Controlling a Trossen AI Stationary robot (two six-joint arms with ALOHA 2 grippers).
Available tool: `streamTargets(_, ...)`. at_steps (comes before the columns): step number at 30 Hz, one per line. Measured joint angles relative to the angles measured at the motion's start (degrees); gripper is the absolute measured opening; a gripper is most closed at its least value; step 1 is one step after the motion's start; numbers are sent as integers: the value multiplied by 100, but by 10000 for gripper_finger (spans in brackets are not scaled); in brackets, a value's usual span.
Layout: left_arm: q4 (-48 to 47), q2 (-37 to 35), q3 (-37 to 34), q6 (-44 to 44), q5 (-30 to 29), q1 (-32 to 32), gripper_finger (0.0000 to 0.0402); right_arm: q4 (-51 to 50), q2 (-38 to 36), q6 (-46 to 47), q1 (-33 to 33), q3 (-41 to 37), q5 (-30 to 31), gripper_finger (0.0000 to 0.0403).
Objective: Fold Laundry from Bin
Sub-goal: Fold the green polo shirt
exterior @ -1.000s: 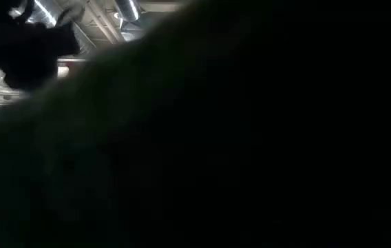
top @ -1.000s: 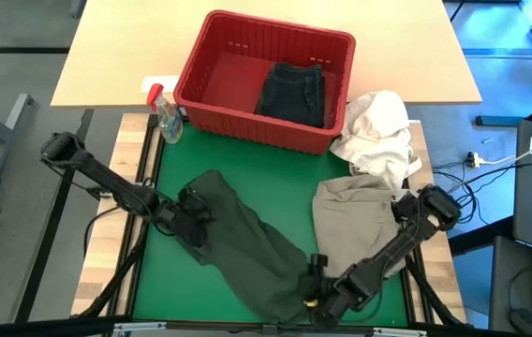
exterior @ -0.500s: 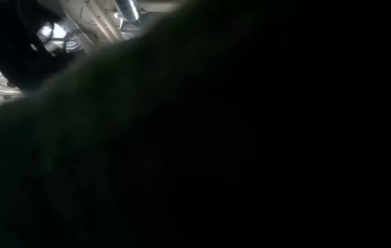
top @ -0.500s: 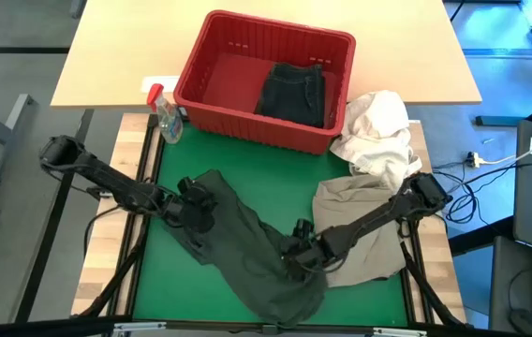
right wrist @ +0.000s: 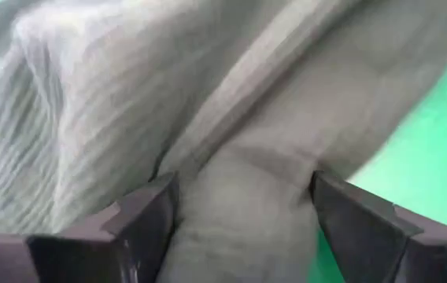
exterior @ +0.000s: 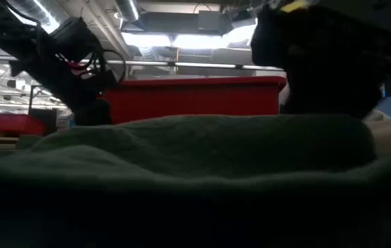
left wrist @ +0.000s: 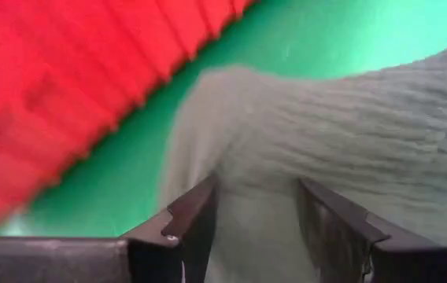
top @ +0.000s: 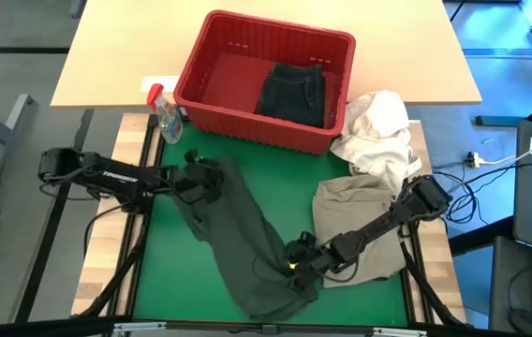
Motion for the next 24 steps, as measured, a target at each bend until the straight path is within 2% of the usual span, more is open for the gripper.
streamTargets(3, 519, 35, 0, 921, 116, 484, 169, 355, 7, -411, -40, -4, 434, 292)
streamTargets(6, 656, 35, 0, 1198, 270, 992, 169, 506, 7, -1010, -209, 0, 659, 292)
streamTargets(8, 620, -13, 0, 1090, 554, 1170, 169, 405, 7, -1239, -363, 45, 655, 292)
streamTargets(11, 307, -370, 97, 421, 1164, 1054, 169, 19, -185, -1683, -549, 171, 276, 292)
streamTargets(15, -193, -1015, 360, -389, 1719, 450, 169, -656, -720, -2192, -628, 220, -141, 292)
streamTargets(19, -313, -1470, 590, -1078, 1937, -589, 169, -1322, -1195, -2589, -568, 210, -349, 292)
streamTargets(21, -320, -1498, 732, -1403, 1859, -1241, 169, -1343, -1350, -2695, -534, 159, -580, 292)
streamTargets(24, -315, -1300, 936, -1908, 1404, -2281, 169, -1346, -1420, -2774, -400, 98, -854, 292)
